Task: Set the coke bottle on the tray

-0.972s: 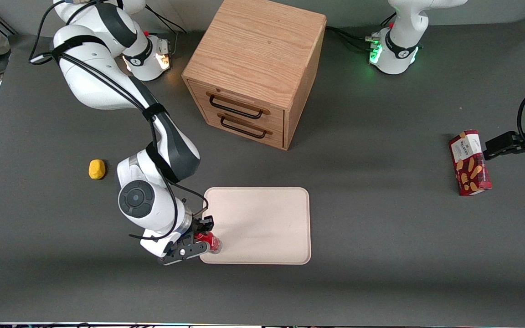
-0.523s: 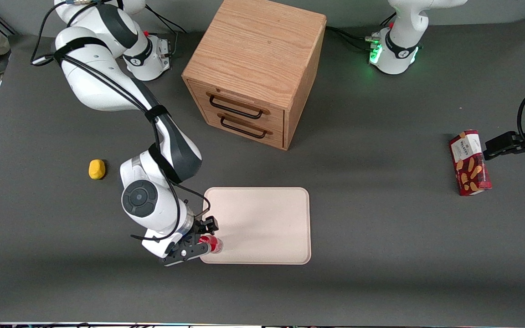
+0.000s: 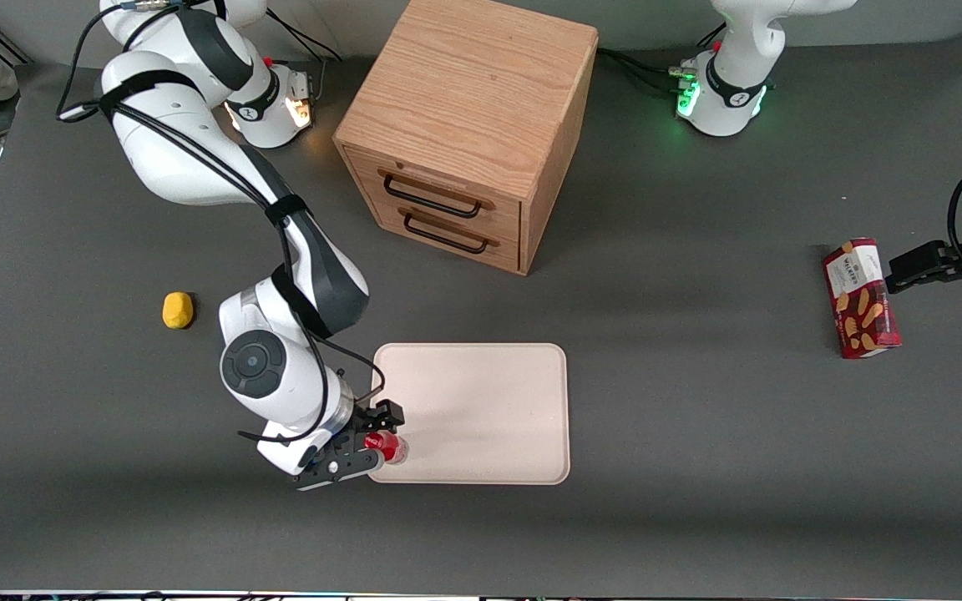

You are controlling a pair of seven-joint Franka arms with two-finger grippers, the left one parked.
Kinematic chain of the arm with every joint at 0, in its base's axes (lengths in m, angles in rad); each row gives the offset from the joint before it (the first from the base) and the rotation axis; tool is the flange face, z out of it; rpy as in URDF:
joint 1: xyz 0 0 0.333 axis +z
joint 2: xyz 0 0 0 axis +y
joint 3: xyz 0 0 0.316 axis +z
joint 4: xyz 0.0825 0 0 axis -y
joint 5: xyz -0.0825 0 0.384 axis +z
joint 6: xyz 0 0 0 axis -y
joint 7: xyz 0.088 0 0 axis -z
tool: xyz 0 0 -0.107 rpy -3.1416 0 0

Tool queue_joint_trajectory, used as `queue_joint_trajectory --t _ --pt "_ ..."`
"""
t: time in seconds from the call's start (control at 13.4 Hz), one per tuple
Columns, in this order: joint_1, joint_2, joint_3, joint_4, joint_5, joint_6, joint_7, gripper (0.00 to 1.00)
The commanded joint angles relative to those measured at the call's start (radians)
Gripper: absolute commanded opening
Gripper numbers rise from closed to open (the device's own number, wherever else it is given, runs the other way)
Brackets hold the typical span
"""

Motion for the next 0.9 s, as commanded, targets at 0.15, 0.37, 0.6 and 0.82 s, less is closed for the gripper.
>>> queue_joint_trajectory --t 0.15,0.37,0.6,0.82 --pt "-0.056 -0.264 -0.007 -0.112 0.046 -0.234 0.102 1.0" --pt "-0.083 -0.537 -0.146 -0.392 0.208 -0.24 0.096 1.0" --pt "-0.083 -0.801 -0.25 -0.673 0.265 -0.239 0.052 1.0" --pt "-0.081 -0.941 -0.315 -0.83 0.264 -0.259 0.027 1.0"
